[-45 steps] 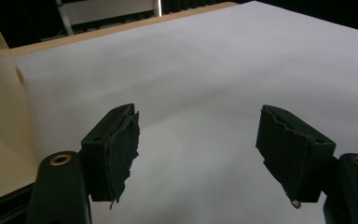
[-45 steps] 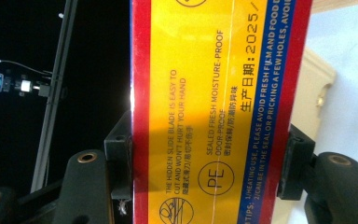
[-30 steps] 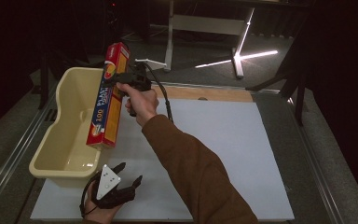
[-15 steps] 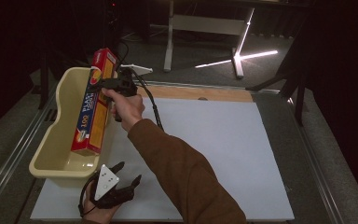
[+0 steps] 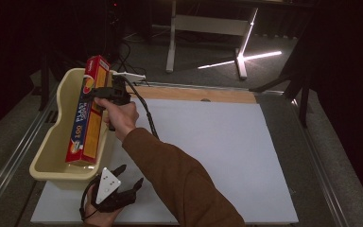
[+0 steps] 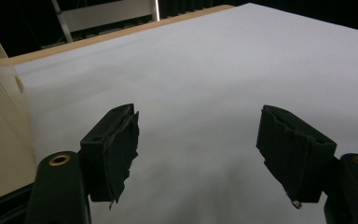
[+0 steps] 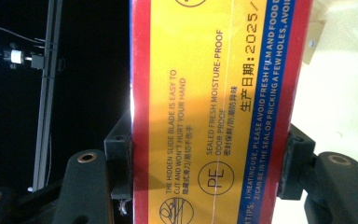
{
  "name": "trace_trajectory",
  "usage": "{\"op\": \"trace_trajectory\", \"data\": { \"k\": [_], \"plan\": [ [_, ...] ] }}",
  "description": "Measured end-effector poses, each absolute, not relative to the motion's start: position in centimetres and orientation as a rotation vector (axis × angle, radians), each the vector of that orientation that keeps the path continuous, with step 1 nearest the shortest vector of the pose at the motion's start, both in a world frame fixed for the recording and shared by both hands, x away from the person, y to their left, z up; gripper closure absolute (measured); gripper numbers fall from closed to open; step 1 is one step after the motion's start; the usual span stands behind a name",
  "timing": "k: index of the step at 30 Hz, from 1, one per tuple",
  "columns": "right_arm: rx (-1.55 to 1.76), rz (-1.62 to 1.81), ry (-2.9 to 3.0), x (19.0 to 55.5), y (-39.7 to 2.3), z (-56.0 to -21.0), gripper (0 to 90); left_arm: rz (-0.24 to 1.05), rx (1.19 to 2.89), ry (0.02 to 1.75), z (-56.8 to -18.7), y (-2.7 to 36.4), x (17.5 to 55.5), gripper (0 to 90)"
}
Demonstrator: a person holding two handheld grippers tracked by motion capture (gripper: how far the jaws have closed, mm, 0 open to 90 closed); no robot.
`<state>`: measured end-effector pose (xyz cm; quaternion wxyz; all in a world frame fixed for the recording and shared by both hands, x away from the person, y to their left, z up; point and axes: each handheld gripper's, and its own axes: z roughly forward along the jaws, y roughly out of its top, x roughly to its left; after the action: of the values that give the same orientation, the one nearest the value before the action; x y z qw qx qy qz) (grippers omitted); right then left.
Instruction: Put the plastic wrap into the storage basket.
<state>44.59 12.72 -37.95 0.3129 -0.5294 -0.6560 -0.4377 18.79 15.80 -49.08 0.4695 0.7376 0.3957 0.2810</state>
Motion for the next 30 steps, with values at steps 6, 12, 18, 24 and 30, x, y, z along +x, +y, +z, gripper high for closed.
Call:
{"op": "trace_trajectory", "data": {
  "k": [6, 12, 18, 24, 30],
  "plan": [
    [-1.408, -1.157, -1.766, 44.3, 13.3, -38.0, 38.9, 0.685, 1.796, 0.973, -49.1, 16.0, 18.7, 28.8],
    [-1.423, -1.149, -1.794, 43.5, 13.4, -38.2, 38.8, 0.685, 1.793, 0.974, -49.0, 16.0, 18.8, 28.8],
    [-1.450, -1.137, -1.830, 42.9, 13.4, -38.9, 38.7, 0.684, 1.797, 0.970, -49.0, 16.0, 18.8, 28.6],
    [-1.495, -1.072, -1.807, 43.2, 13.5, -39.9, 38.7, 0.683, 1.793, 0.968, -49.0, 16.1, 18.8, 28.6],
    [-1.533, -0.996, -1.816, 43.5, 13.8, -40.7, 38.6, 0.682, 1.788, 0.967, -48.9, 16.1, 18.8, 28.6]
  ]
}}
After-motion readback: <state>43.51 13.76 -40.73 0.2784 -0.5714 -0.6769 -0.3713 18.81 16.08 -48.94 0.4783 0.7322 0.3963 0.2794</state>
